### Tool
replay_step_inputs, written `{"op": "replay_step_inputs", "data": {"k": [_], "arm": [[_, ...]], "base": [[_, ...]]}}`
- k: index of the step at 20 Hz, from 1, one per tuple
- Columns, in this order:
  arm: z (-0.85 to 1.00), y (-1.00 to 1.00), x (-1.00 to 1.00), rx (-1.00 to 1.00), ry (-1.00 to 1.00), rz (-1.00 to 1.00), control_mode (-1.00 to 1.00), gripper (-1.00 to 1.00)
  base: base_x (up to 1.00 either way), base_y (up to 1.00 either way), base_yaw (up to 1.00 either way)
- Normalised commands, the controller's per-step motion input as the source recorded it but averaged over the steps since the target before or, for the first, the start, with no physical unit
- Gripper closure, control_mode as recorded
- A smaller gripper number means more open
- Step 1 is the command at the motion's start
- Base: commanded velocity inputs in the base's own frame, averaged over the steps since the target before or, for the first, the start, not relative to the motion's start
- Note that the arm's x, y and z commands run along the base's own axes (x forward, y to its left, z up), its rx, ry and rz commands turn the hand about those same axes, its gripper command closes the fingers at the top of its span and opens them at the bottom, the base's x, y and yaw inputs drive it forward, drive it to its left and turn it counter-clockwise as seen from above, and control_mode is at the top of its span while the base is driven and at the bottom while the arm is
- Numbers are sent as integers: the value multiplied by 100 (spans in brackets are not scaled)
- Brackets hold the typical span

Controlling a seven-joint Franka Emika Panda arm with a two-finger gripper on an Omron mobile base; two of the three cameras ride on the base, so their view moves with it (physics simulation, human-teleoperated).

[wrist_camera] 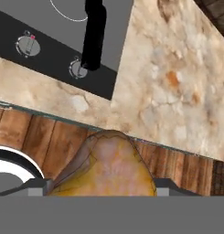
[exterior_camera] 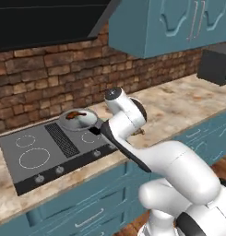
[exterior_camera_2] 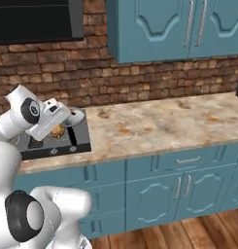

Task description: Take the chicken drumsticks from the pan and place one on each plate on the dining counter.

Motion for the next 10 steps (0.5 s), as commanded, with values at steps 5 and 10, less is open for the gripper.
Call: {"op": "replay_step_inputs", "data": {"k": [5,10], "arm": [[0,0,0,0,0,0,100,100],[0,0,0,0,0,0,100,100]], "base": [[3,2,-93],[0,1,-97]]}}
